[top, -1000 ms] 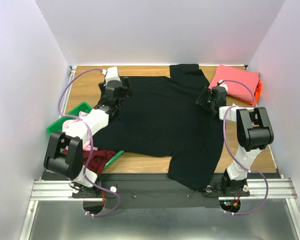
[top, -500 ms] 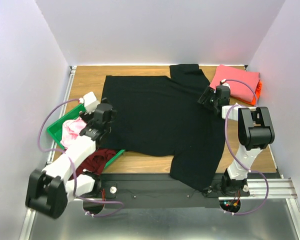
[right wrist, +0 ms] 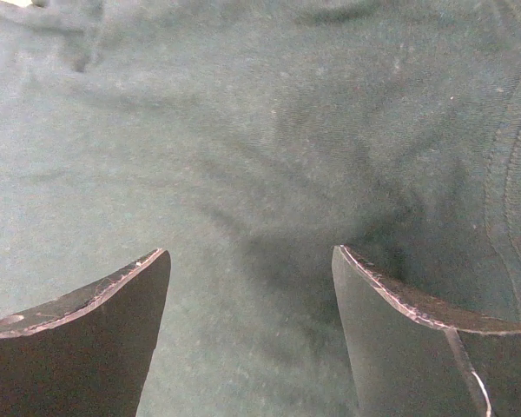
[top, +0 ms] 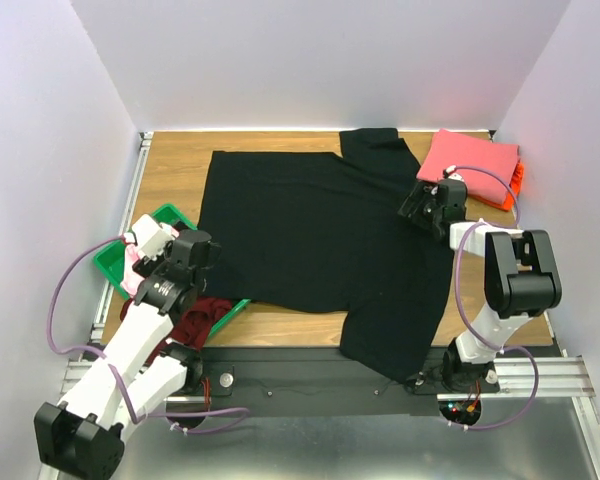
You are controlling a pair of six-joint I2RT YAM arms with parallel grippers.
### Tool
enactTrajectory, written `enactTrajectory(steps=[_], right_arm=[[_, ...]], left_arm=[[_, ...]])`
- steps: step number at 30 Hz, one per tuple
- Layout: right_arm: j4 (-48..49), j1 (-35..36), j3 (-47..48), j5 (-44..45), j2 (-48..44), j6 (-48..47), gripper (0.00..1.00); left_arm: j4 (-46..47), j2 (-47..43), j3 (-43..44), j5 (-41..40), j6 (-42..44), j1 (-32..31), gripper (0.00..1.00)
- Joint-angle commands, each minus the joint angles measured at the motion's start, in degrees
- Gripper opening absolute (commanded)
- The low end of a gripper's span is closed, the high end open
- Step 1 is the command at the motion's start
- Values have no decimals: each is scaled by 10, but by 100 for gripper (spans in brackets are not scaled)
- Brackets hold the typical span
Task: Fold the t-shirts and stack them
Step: Flatten the tshirt out
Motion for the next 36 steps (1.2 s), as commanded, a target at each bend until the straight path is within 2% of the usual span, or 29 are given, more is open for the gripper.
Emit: enactTrajectory(steps=[1, 6, 14, 18, 25, 27, 28, 30, 32, 34, 35, 36], right_arm=[[15, -7, -8, -24, -49, -2, 81], [20, -11, -28, -13, -67, -1, 82], [32, -24, -33, -29, -61, 3, 82], [40, -29, -37, -29, -51, 3, 82], [48, -34, -39, -35, -44, 8, 82], [49, -35, -40, -33, -42, 8, 82], [50, -35, -40, -34, -41, 8, 82], [50, -35, -40, -35, -38, 8, 82], [51, -35, -40, -35, -38, 8, 82], [51, -35, -40, -35, -40, 8, 82], [51, -35, -40, -35, -41, 8, 82], [51, -36, -40, -35, -41, 8, 82]], left_arm=[[-109, 39, 51, 18, -60, 1, 99], [-138, 70, 59, 86, -94, -6, 99], [-240, 64, 78, 54, -200, -37, 99], [-244, 75, 78, 68, -202, -38, 99], [-246, 117, 95, 44, -181, -38, 96], [-244, 114, 97, 44, -177, -38, 86], [-241, 111, 97, 44, -172, -38, 85], [-235, 103, 95, 47, -166, -38, 68], [-225, 97, 91, 55, -162, -38, 65], [-222, 94, 90, 58, -157, -38, 43], [-221, 94, 91, 64, -156, -38, 21], [-222, 95, 92, 66, -156, -38, 12]])
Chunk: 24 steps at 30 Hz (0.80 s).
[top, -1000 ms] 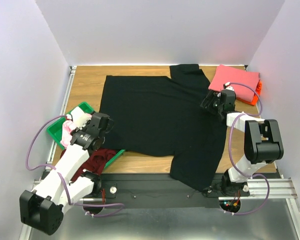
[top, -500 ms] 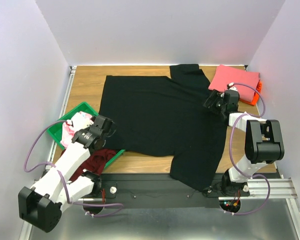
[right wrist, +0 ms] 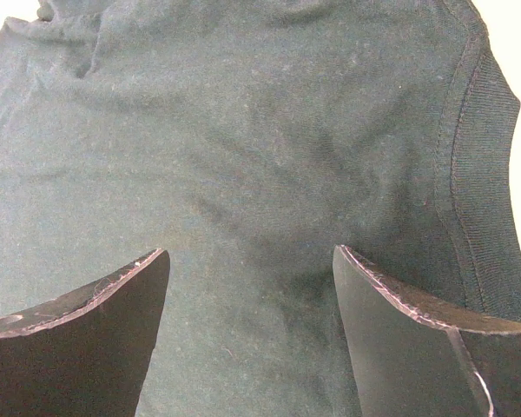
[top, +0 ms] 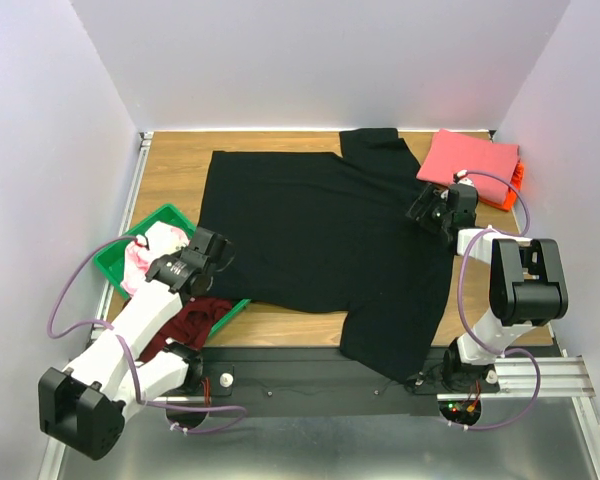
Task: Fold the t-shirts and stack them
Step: Flatten the tshirt out
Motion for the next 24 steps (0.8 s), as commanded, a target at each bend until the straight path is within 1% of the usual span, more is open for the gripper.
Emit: enactTrajectory(steps=[1, 3, 5, 6, 7, 8, 9, 10, 11, 12, 15, 20, 24], right_arm=[[32, -5, 2, -4, 2, 1, 82], [33, -5, 3, -4, 4, 2, 82], [33, -5, 2, -5, 4, 1, 82], [33, -5, 2, -5, 4, 2, 82], [33, -5, 2, -6, 4, 2, 82], [33, -5, 1, -7, 2, 1, 82], [34, -5, 1, -9, 2, 2, 82], [34, -5, 1, -11, 2, 2, 82], [35, -5, 0, -11, 1, 3, 82], [36, -6, 0, -12, 1, 3, 82], [36, -7, 0, -14, 1, 3, 82], [38, -9, -2, -17, 1, 4, 82], [40, -12, -2, -17, 2, 5, 82]], left_arm=[[-1, -7, 21, -9, 6, -3, 11], [-6, -1, 27, -3, 11, -3, 12], [-26, 6, 43, -10, 7, -3, 18], [-34, 12, 48, -16, 7, -3, 31], [-42, 15, 55, -28, 6, -3, 38], [-53, 18, 62, -29, 6, -3, 59], [-58, 21, 65, -32, 4, -3, 68], [-64, 22, 67, -29, 2, -3, 73], [-71, 23, 69, -29, 0, -3, 74], [-73, 25, 69, -28, -5, -3, 79], [-84, 34, 69, -22, -16, -3, 79], [-107, 61, 74, 15, -34, -3, 78], [-117, 59, 67, 32, -47, -3, 77]])
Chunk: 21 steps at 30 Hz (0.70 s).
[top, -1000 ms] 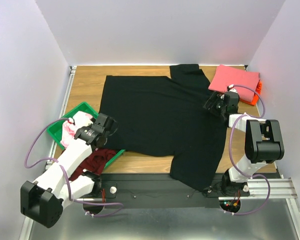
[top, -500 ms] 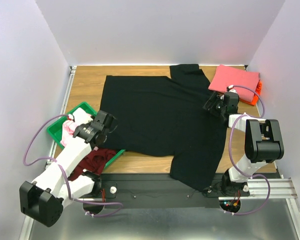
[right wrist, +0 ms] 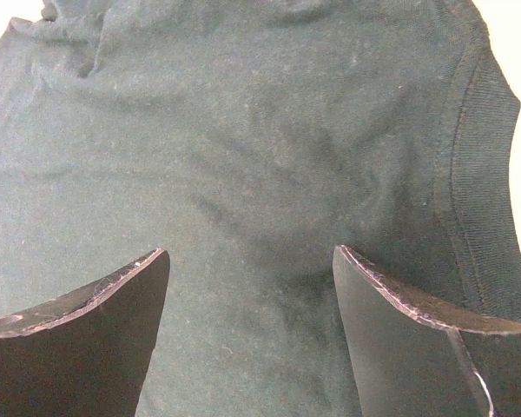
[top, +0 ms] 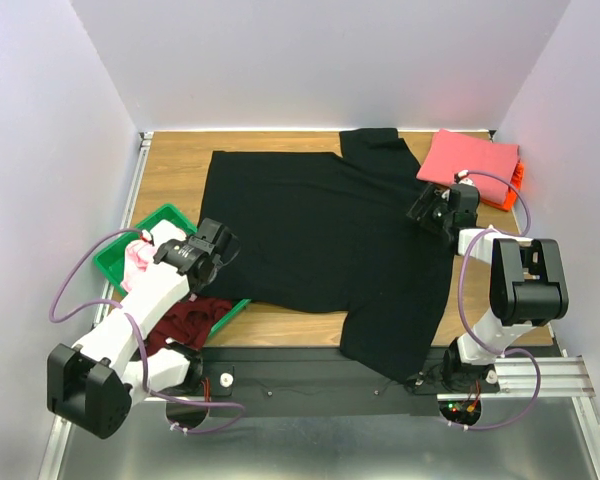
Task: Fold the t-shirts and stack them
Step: Flatten the tshirt out
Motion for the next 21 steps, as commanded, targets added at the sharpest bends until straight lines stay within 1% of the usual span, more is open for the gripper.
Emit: enactTrajectory(steps=[1, 10, 13, 15, 21], right_arm=[[40, -8, -2, -6, 1, 3, 82], [46, -10, -8, -8, 0, 6, 82], [47, -10, -11, -8, -5, 6, 82], [47, -10, -12, -9, -7, 6, 82], [49, -11, -16, -8, -11, 5, 82]], left_arm=[[-38, -12, 12, 7, -28, -3, 77], [-43, -31, -14, 11, -36, -3, 69], [-36, -34, -11, 8, -29, -3, 66], [-34, -35, -5, 0, -26, -3, 62], [-22, -21, -1, -9, -14, -3, 56]])
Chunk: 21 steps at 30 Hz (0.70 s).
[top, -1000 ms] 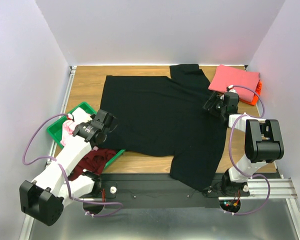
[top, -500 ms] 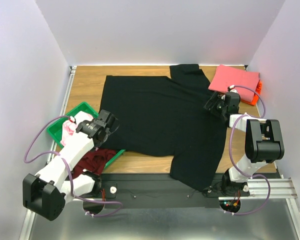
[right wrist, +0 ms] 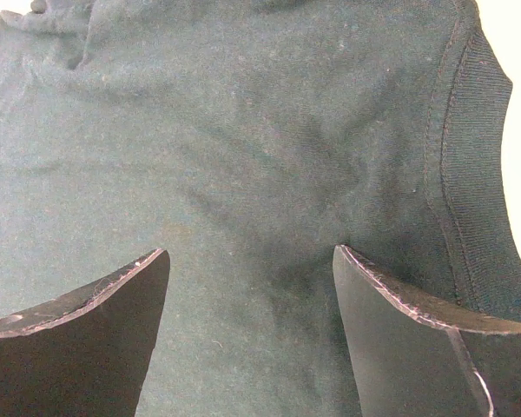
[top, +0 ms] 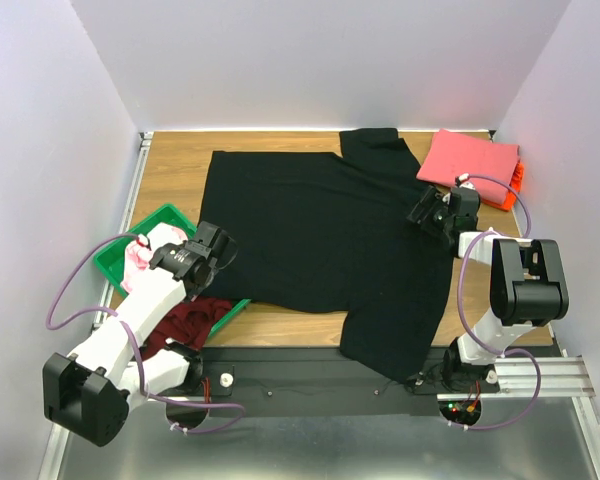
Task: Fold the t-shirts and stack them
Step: Flatten the tshirt out
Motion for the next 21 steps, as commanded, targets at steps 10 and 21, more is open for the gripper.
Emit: enactTrajectory(steps=[10, 21], right_arm=[[34, -5, 1, -2, -6, 2, 82], [37, -6, -3, 2, -9, 1, 82]], left_arm=[[-7, 19, 6, -27, 1, -1, 56], [11, 45, 7, -19, 22, 3, 28]])
